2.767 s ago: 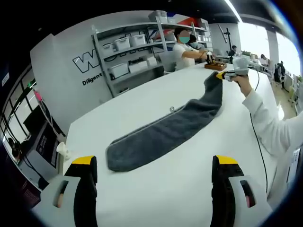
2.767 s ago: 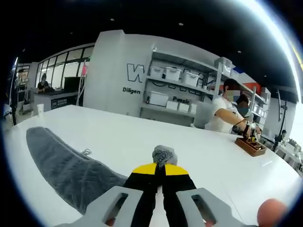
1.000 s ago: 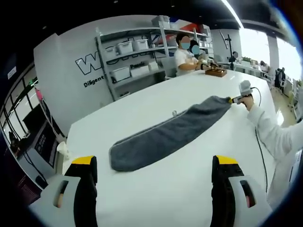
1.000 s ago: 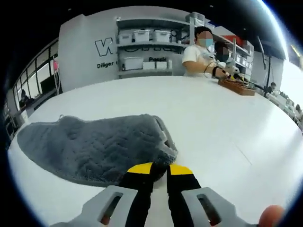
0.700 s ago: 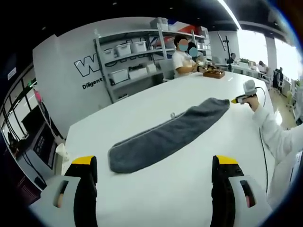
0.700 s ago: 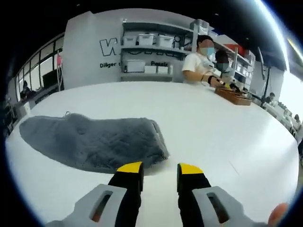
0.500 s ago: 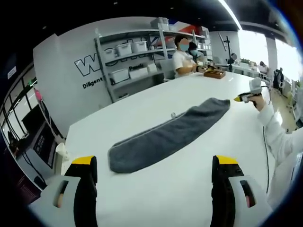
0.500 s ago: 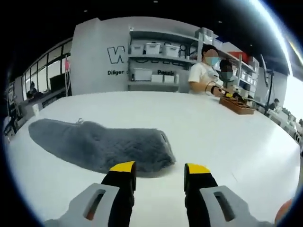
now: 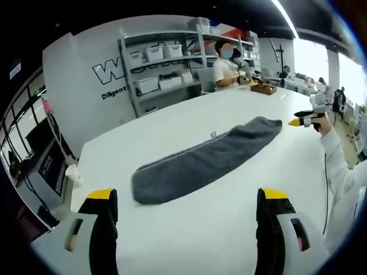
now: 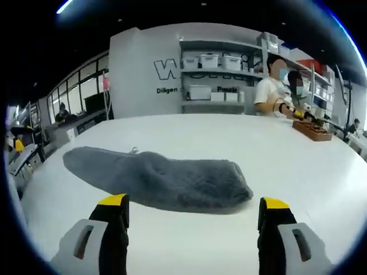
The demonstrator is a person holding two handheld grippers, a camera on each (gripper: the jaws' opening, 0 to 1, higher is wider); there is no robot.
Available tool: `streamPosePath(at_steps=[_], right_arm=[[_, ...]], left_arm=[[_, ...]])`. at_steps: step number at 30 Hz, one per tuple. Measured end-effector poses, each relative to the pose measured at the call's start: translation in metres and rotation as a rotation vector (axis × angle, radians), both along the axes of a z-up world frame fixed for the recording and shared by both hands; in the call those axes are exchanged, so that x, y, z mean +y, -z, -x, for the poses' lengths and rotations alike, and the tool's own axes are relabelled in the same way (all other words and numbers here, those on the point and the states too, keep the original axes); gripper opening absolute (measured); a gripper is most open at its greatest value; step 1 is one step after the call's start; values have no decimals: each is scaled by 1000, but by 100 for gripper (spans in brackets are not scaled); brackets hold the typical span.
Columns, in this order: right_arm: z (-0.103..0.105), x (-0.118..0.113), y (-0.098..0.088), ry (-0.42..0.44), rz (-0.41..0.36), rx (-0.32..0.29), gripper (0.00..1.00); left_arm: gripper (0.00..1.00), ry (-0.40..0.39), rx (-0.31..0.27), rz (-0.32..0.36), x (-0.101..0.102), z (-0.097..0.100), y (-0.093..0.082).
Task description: Open the folded towel by lifting each exposed corner and separating the folded layers until the towel lies flat within the target outline without major curled edges
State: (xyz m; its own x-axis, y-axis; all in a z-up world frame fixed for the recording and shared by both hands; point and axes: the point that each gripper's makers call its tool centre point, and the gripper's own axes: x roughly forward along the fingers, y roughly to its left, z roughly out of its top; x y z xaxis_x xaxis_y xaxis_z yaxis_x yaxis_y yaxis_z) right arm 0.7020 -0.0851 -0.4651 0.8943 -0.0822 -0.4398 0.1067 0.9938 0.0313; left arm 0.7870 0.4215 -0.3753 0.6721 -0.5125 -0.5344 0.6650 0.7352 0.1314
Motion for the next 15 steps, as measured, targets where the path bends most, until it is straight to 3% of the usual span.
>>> streamPosePath(at_steps=[4,6,9,11,14,15], right_arm=[[-5,6,1,-34,-3,-9,99],[-8,8,2,-43,-12,-16,99],[-8,11,2,-60,-14,-25,99],[-9,11,1,-65,-15,-37,100],[-9,12,-1,-69,-16,-51,100],[-9,13,-1,-71,-17,-54,100]], left_arm=[[98,-5,-14,37,2,-16,-2],[96,-24,-94,89,0,-38,-13],[97,19,-115,106,-7,-51,-8],[96,100,-102,133,-19,-62,2],[96,231,39,138,-34,-72,36],[95,255,54,138,-36,-76,42]])
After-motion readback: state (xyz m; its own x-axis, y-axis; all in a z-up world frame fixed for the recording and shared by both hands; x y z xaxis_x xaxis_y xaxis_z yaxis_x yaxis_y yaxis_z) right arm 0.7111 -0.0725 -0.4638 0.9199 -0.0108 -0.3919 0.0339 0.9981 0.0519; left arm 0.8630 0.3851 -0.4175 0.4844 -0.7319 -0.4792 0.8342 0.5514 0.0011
